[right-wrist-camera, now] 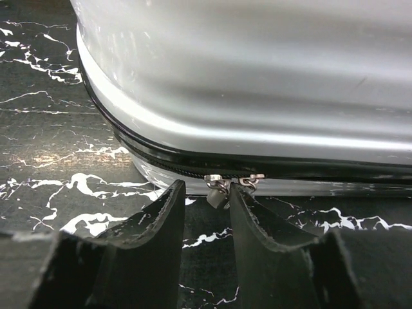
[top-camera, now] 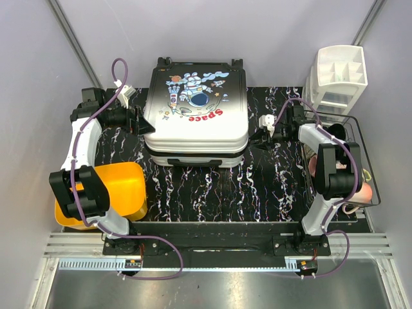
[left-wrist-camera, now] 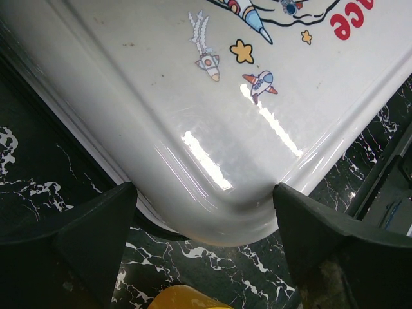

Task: Open, take out, and arrange the luggage

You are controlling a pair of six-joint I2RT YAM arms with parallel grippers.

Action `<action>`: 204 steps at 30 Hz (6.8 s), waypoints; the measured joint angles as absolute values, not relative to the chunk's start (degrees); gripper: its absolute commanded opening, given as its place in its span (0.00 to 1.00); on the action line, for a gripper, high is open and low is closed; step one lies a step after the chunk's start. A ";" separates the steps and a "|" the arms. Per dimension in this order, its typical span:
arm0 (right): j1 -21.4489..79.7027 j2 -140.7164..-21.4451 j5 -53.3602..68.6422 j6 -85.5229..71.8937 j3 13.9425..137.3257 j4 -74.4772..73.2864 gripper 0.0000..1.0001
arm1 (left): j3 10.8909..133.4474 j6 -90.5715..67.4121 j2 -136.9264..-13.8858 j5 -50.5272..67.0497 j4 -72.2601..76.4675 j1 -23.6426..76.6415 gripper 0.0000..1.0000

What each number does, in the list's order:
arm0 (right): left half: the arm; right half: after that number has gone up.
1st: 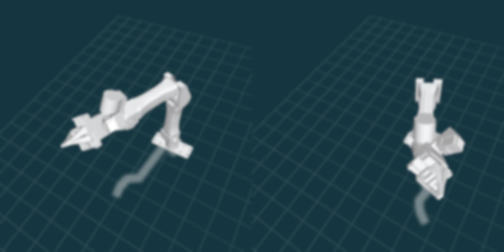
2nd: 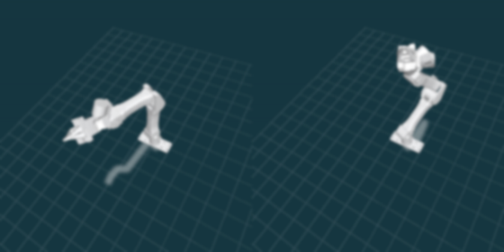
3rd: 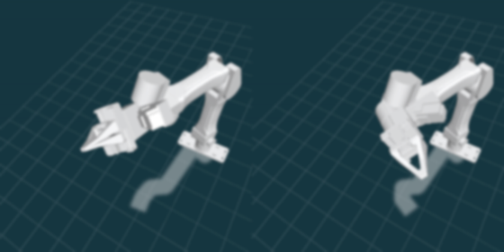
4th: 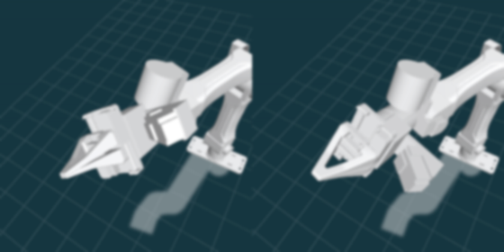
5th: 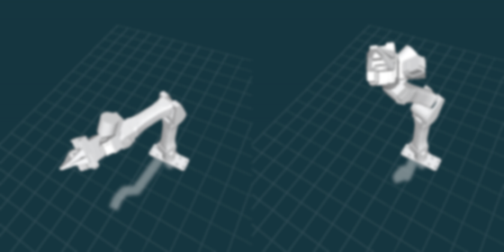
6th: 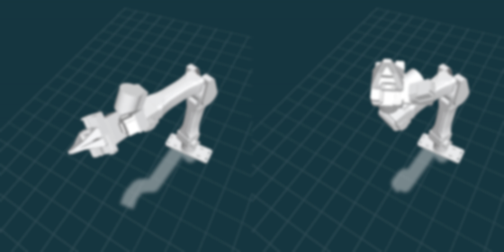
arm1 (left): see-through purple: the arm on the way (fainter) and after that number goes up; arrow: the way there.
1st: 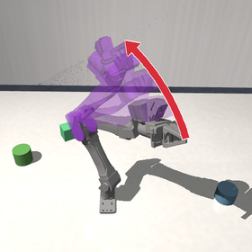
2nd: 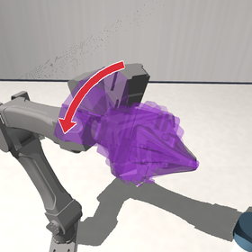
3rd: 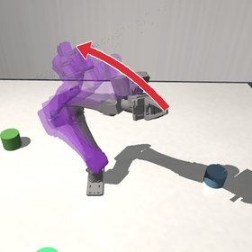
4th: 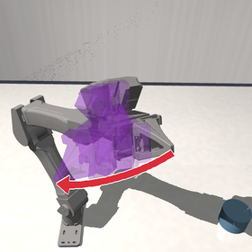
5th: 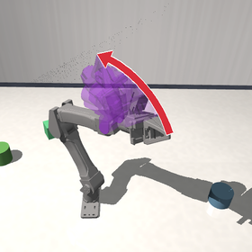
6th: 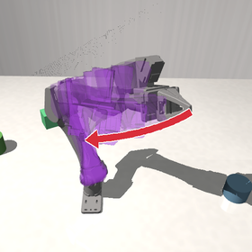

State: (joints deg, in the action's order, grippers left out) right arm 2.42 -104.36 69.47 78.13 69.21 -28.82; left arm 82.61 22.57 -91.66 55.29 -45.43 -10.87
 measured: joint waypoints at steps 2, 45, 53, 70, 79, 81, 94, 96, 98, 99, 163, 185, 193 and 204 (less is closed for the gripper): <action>2.76 -104.57 69.47 78.59 69.36 -29.50 0.38 | 82.74 22.65 -91.72 55.27 -45.54 -10.87 0.90; 12.84 -82.08 39.62 19.05 43.86 6.11 0.00 | 73.19 12.99 -85.21 52.51 -33.26 -10.37 0.83; 18.94 -77.10 23.94 4.58 38.09 13.45 0.00 | 68.95 8.58 -82.43 50.96 -27.68 -9.93 0.82; 28.77 -69.17 38.02 -1.56 32.77 14.50 0.00 | 65.73 4.93 -79.48 47.55 -23.97 -8.40 0.81; 34.00 -75.09 34.63 -7.73 35.05 16.75 0.34 | 64.01 2.59 -78.22 46.35 -21.30 -7.35 0.88; 34.02 -71.99 31.75 -8.14 34.74 14.68 0.51 | 63.96 2.22 -78.00 45.47 -21.32 -7.03 0.89; 26.06 -55.57 14.52 -4.69 34.06 -1.98 0.68 | 63.33 1.34 -76.49 42.83 -21.28 -6.11 0.92; 25.04 -58.43 14.46 -3.40 34.13 -3.20 0.67 | 63.33 1.32 -76.49 42.83 -21.28 -6.11 0.92; 25.02 -61.04 14.92 -2.57 34.13 -3.29 0.66 | 63.31 1.32 -76.47 42.85 -21.28 -6.17 0.92; 25.02 -62.00 15.57 -2.28 34.11 -2.94 0.65 | 63.26 1.28 -76.47 42.87 -21.26 -6.24 0.91; 52.58 -87.77 -12.91 -7.75 40.86 27.97 0.00 | 69.67 -3.22 -81.58 48.29 -22.57 -13.93 0.91; 45.04 -67.51 -8.38 -9.15 26.76 20.47 0.00 | 53.84 -23.07 -77.71 44.80 -0.93 7.73 0.85; 49.28 -73.38 -6.79 -9.78 29.82 23.79 0.05 | 53.84 -24.47 -77.62 43.44 -0.86 8.21 0.86; 53.71 -55.83 2.72 -1.39 36.29 1.93 0.83 | 58.41 -16.10 -77.10 46.87 -11.51 0.67 0.92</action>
State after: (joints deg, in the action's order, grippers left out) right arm 53.71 -55.83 2.72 -1.39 36.29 1.93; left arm 58.41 -16.10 -77.10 46.87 -11.51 0.67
